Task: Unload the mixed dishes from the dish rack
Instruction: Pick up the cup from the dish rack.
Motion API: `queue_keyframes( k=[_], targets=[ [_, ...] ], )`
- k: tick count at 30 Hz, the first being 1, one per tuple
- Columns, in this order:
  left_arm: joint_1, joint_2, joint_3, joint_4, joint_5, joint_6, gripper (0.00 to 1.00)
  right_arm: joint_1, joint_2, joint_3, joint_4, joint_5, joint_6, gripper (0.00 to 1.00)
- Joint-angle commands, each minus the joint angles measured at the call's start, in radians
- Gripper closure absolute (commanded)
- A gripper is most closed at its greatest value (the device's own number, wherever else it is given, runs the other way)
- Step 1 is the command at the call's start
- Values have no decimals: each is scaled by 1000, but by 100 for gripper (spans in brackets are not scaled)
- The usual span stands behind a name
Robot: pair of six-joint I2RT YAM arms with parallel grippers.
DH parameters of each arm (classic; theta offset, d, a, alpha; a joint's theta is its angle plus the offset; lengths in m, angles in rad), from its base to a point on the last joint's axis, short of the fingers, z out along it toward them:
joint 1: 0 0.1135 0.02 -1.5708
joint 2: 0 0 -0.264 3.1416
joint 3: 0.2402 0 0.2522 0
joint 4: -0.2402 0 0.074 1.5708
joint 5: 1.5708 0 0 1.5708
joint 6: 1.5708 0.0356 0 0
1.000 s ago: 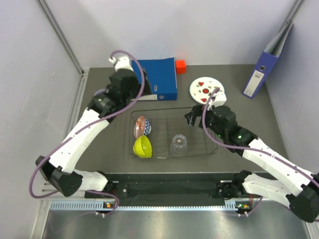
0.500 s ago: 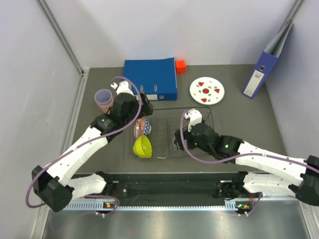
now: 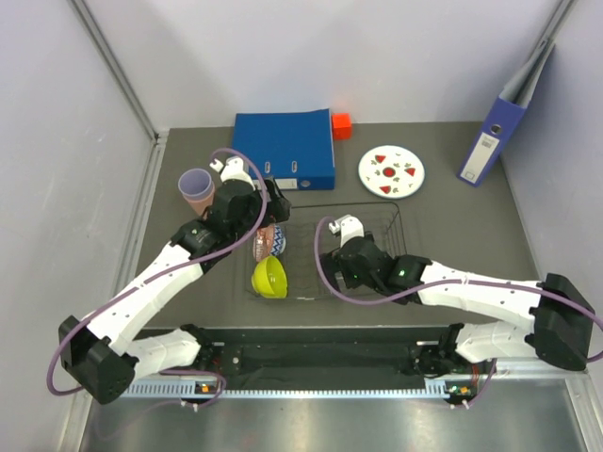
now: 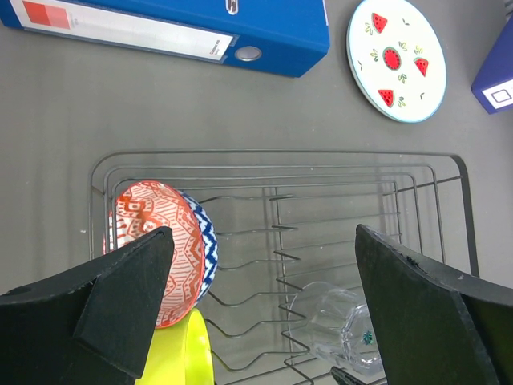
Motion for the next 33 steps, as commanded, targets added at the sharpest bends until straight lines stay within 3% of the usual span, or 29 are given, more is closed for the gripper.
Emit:
queue_keyframes(
  k=[1, 2, 3, 5, 8, 9, 12, 17, 22, 25, 28, 31, 33],
  targets=[
    [-4, -19, -15, 66, 9, -4, 1, 17, 12, 43, 54, -1, 5, 8],
    [-4, -21, -16, 68, 11, -4, 1, 17, 12, 40, 61, -5, 3, 12],
    [-2, -19, -18, 69, 11, -4, 1, 17, 12, 38, 65, -8, 3, 25],
    [-4, -19, -19, 69, 12, -4, 1, 17, 10, 37, 73, -6, 3, 36],
    [-4, -22, -26, 68, 12, -4, 1, 19, 13, 37, 71, 2, 5, 62],
    [-4, -24, -29, 69, 11, -5, 1, 17, 9, 37, 68, 6, 8, 79],
    [-4, -33, -36, 71, 6, -5, 2, 17, -33, 43, 41, 44, 14, 100],
    [-4, -50, -50, 76, -2, -11, 3, 37, -191, 161, -87, 230, -37, 100],
    [-4, -51, -49, 108, 1, -25, 1, -33, -349, 181, -47, 261, -48, 100],
    [-4, -53, -46, 155, 63, -47, 1, -149, -402, 123, 39, 136, 43, 100],
    [-2, -70, -67, 244, 144, -79, 1, -309, -482, -4, 192, -167, 135, 100],
    [-2, -100, -125, 388, 253, -106, 1, -480, -508, -64, 313, -377, 251, 100],
    [1, -131, -180, 483, 346, -149, 1, -550, -518, -138, 511, -571, 326, 100]
  ],
)
